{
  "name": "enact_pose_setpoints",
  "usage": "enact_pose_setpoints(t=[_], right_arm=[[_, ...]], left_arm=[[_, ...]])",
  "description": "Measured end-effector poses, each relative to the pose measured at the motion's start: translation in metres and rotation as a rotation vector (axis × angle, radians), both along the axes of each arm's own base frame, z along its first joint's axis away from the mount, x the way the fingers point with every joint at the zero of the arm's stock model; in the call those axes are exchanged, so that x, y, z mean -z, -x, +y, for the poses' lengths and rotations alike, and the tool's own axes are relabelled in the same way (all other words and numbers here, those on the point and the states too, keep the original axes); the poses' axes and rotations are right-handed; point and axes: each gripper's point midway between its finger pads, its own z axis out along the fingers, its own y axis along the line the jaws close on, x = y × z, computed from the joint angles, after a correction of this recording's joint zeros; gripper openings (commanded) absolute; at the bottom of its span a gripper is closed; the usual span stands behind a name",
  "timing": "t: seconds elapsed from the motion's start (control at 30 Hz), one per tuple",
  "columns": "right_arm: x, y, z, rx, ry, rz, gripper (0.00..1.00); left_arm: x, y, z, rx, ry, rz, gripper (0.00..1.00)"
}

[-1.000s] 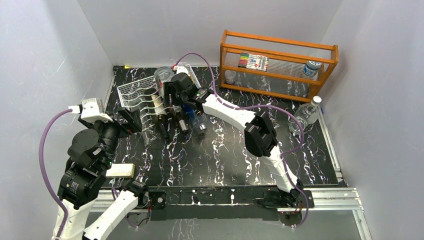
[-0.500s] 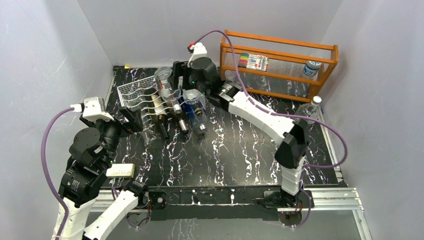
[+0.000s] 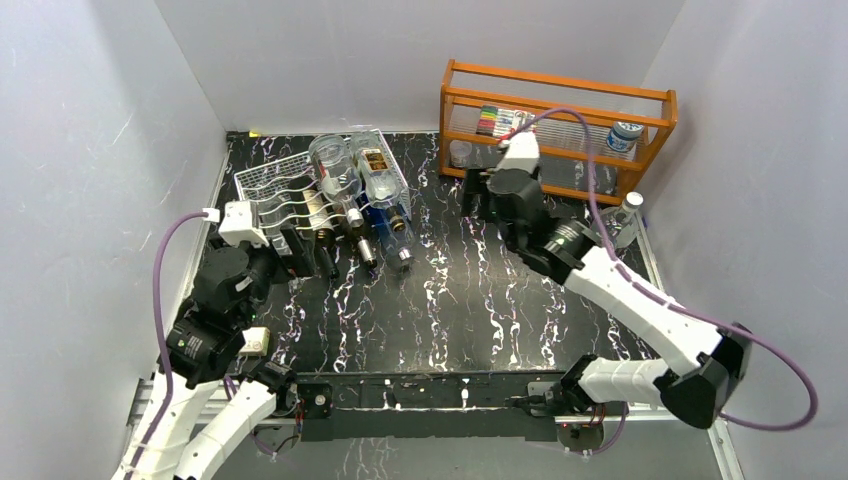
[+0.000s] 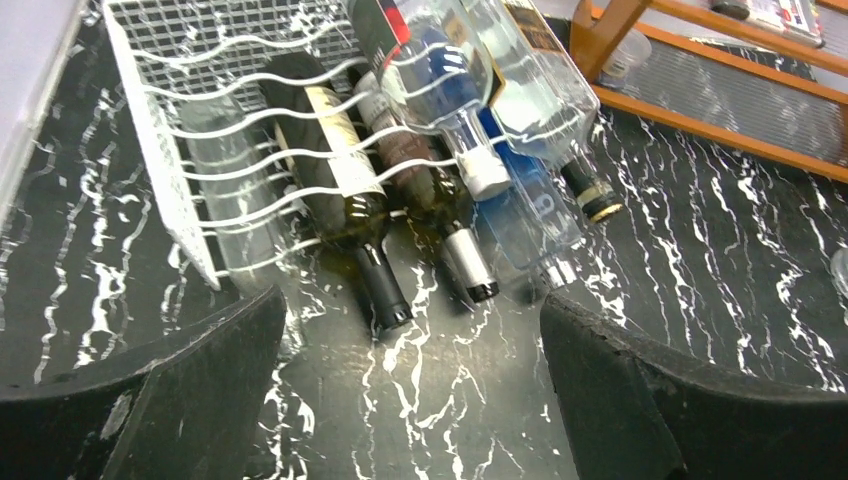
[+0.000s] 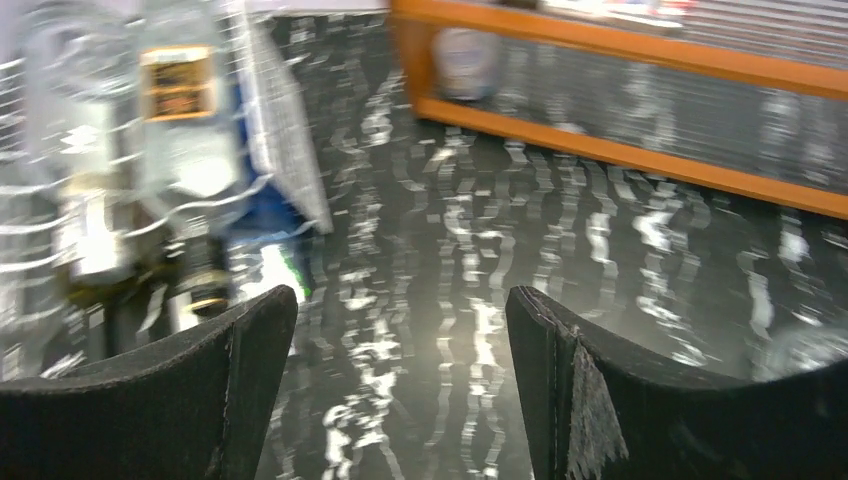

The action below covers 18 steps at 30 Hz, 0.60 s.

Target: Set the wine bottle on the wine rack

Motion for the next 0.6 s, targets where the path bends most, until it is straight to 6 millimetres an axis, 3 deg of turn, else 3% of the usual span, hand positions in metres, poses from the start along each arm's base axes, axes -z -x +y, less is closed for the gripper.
enact_pose_setpoints(t=[0.1,0.3,0.43,0.5,0.6], right_arm=[[0.000,-0.003,-0.055,0.141,0.039,-0.010,0.90],[-0.013,-0.014,-0.159,0.417,0.084,-0.038,0.94],[-0.005,-0.026,-0.234,0.621,0.092,0.004,0.93],[0.006,-0.027,-0.258,0.693,0.084,0.043,0.93],[0.019,-0.026,-0.277,0.755,0.061,0.085,0.92]], left_arm=[[0.012,-0.003,-0.010,0.031,0.029,0.023,0.98],[0.014,-0.011,-0.026,0.071,0.101,0.016,0.98],[0.014,-0.015,-0.033,0.087,0.131,0.017,0.98],[0.014,-0.018,-0.037,0.094,0.142,0.018,0.98],[0.016,-0.019,-0.041,0.103,0.155,0.031,0.98]])
